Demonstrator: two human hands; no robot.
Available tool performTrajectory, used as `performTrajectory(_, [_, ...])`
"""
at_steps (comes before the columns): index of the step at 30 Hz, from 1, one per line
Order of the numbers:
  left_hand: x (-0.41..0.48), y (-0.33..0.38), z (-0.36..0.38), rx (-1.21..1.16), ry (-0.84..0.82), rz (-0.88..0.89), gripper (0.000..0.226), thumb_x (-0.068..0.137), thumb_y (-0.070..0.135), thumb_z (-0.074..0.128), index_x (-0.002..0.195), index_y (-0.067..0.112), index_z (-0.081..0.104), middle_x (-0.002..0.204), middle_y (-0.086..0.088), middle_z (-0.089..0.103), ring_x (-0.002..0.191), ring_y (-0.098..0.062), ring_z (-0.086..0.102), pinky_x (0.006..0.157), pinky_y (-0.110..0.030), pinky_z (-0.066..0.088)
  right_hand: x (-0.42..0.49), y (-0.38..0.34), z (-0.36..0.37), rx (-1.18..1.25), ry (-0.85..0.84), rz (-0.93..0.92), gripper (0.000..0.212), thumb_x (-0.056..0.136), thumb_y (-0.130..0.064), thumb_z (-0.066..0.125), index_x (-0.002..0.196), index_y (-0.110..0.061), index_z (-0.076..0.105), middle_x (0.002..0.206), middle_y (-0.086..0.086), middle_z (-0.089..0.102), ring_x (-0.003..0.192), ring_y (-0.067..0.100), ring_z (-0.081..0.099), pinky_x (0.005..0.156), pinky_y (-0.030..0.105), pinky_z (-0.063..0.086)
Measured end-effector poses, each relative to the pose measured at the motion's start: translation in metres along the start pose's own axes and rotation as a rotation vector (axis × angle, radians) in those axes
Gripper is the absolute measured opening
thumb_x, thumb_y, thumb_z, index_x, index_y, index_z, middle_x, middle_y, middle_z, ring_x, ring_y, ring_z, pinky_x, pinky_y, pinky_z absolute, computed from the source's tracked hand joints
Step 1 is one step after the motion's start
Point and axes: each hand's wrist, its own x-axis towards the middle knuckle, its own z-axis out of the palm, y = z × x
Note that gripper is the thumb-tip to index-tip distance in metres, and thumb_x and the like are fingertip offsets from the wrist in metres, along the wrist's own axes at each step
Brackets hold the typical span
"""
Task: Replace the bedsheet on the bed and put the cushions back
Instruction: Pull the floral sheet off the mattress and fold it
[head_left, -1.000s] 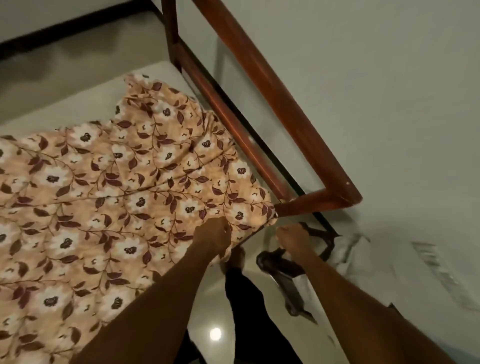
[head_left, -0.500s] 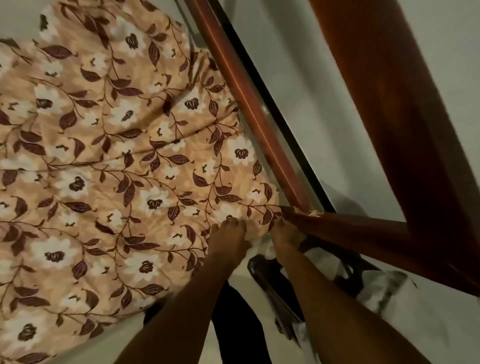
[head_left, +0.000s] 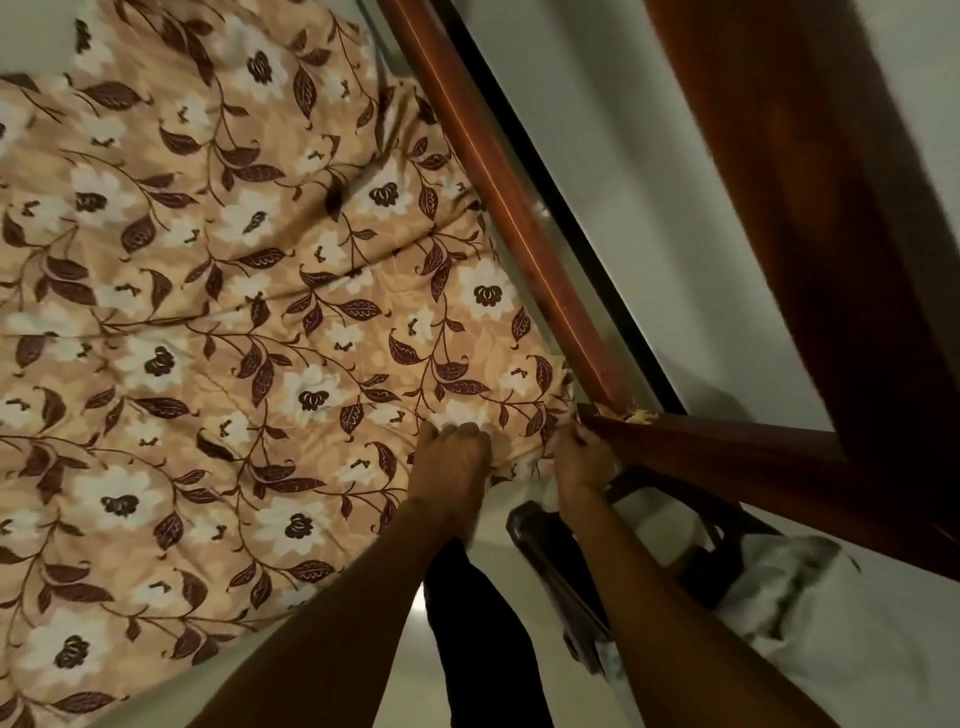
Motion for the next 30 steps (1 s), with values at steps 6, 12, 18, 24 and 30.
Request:
performTrajectory(6, [-0.064, -0.013, -0.088, -0.328, 0.23, -0.049, 0.007, 0.09, 0.028, 0.071, 0.087, 0.032, 0.067, 0.088, 0.019, 0.06, 0.085, -0.004, 0.055, 0.092, -0.037, 0.037, -0.093, -0.074, -0.035, 0.263, -0.128, -0.21, 0.015, 0.098, -0.019, 0.063, 0.091, -0.014, 0.075, 0.091, 0.008, 0.074, 0.088, 0.021, 0.069, 0.078, 0.038, 0.058])
performTrajectory(12, [-0.124, -0.064, -0.162, -0.44, 0.427, -0.067, 0.003, 0.093, 0.03, 0.073, 0.09, 0.031, 0.072, 0.086, 0.019, 0.064, 0.07, 0.002, 0.059, 0.072, -0.043, 0.056, -0.188, -0.126, -0.027, 0.291, -0.172, -0.37, 0.009, 0.096, -0.028, 0.069, 0.101, -0.023, 0.075, 0.094, -0.009, 0.076, 0.085, -0.003, 0.07, 0.075, 0.019, 0.059])
performTrajectory(18, [-0.143, -0.136, -0.197, -0.532, 0.68, -0.355, 0.024, 0.101, 0.039, 0.061, 0.106, 0.021, 0.076, 0.099, 0.006, 0.073, 0.083, -0.008, 0.067, 0.074, -0.041, 0.06, -0.237, -0.162, 0.028, 0.31, -0.301, -0.565, 0.009, 0.095, -0.024, 0.073, 0.102, -0.019, 0.076, 0.1, -0.01, 0.075, 0.094, 0.001, 0.069, 0.084, 0.021, 0.058])
performTrajectory(24, [-0.166, -0.175, -0.172, -0.843, 0.477, -0.68, 0.051, 0.086, 0.047, 0.063, 0.129, 0.02, 0.063, 0.112, -0.003, 0.069, 0.096, -0.027, 0.07, 0.085, -0.052, 0.06, -0.229, -0.135, 0.066, 0.141, -0.343, -0.405, 0.014, 0.097, -0.033, 0.067, 0.101, -0.023, 0.076, 0.097, -0.005, 0.075, 0.092, 0.014, 0.069, 0.082, 0.034, 0.061])
performTrajectory(30, [-0.201, -0.16, -0.116, -1.007, 0.04, -0.681, 0.024, 0.099, 0.032, 0.065, 0.121, 0.022, 0.064, 0.117, 0.0, 0.067, 0.097, -0.022, 0.071, 0.072, -0.035, 0.06, -0.211, -0.09, 0.075, -0.141, -0.402, -0.116, 0.018, 0.099, -0.024, 0.062, 0.109, -0.018, 0.075, 0.106, 0.004, 0.074, 0.091, 0.023, 0.069, 0.073, 0.038, 0.063])
